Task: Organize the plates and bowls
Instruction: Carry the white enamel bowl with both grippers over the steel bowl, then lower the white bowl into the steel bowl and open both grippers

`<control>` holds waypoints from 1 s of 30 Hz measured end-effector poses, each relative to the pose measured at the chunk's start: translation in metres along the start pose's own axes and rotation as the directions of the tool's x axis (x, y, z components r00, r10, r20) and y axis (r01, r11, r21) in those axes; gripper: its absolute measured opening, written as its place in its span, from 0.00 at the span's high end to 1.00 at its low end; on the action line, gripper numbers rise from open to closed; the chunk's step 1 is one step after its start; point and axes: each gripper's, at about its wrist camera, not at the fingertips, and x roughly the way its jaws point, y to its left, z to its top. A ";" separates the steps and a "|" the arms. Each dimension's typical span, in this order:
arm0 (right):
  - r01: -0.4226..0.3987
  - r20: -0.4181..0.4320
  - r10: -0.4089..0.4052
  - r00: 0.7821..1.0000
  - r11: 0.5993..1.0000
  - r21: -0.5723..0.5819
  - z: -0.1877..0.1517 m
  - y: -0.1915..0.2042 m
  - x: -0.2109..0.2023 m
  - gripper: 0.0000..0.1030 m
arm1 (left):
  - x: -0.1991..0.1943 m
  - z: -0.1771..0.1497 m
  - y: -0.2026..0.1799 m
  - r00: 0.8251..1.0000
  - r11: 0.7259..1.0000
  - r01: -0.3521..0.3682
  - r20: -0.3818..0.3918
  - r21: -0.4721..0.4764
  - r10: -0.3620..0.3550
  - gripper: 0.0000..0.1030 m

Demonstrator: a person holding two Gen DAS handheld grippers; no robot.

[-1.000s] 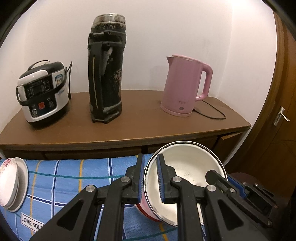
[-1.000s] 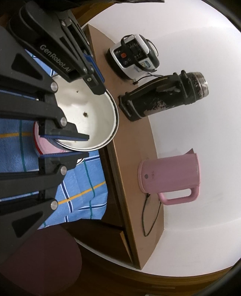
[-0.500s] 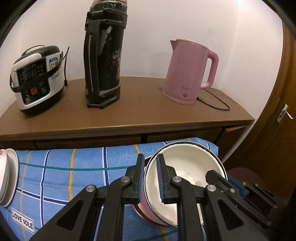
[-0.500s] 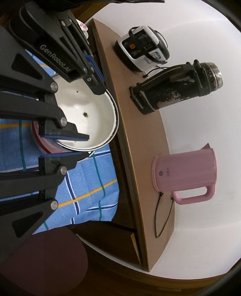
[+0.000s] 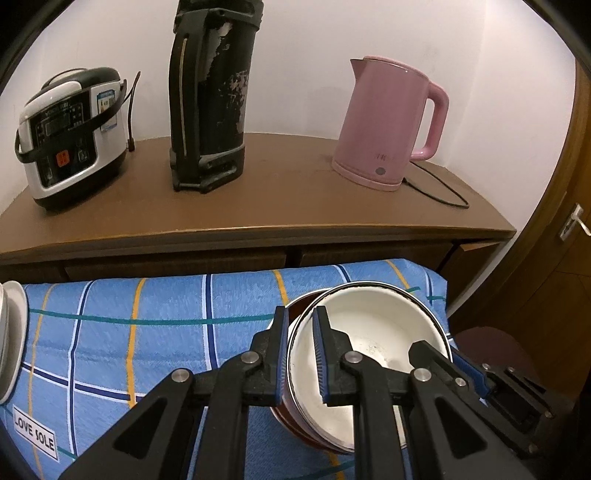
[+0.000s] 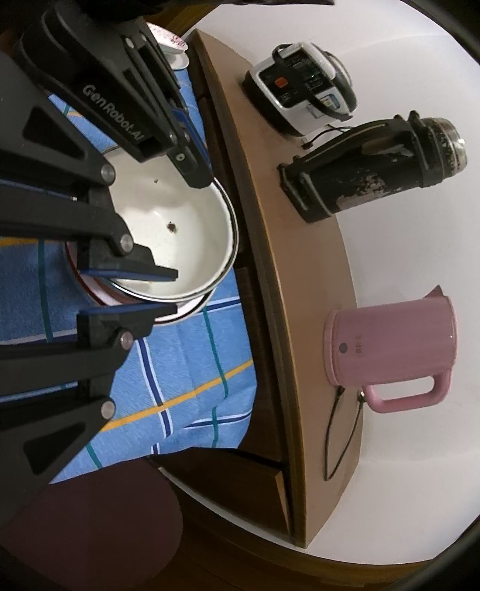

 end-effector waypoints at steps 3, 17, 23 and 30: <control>0.012 -0.006 -0.012 1.000 1.000 -0.008 -0.003 0.002 0.005 0.89 | 0.002 0.000 0.000 1.000 1.000 -0.002 -0.003 -0.003 0.002 0.85; 0.024 0.016 -0.024 1.000 0.999 -0.041 -0.006 0.006 0.010 0.87 | 0.015 -0.003 0.004 0.999 1.000 -0.026 -0.035 -0.009 0.026 0.84; 0.033 0.043 -0.030 0.999 0.997 -0.067 -0.006 0.010 0.011 0.86 | 0.016 -0.004 0.003 0.999 0.999 -0.039 -0.027 0.015 0.039 0.83; 0.011 0.084 -0.005 0.996 0.998 -0.067 -0.009 0.009 0.013 0.81 | 0.007 0.000 0.015 0.997 0.996 -0.082 -0.002 -0.026 0.082 0.42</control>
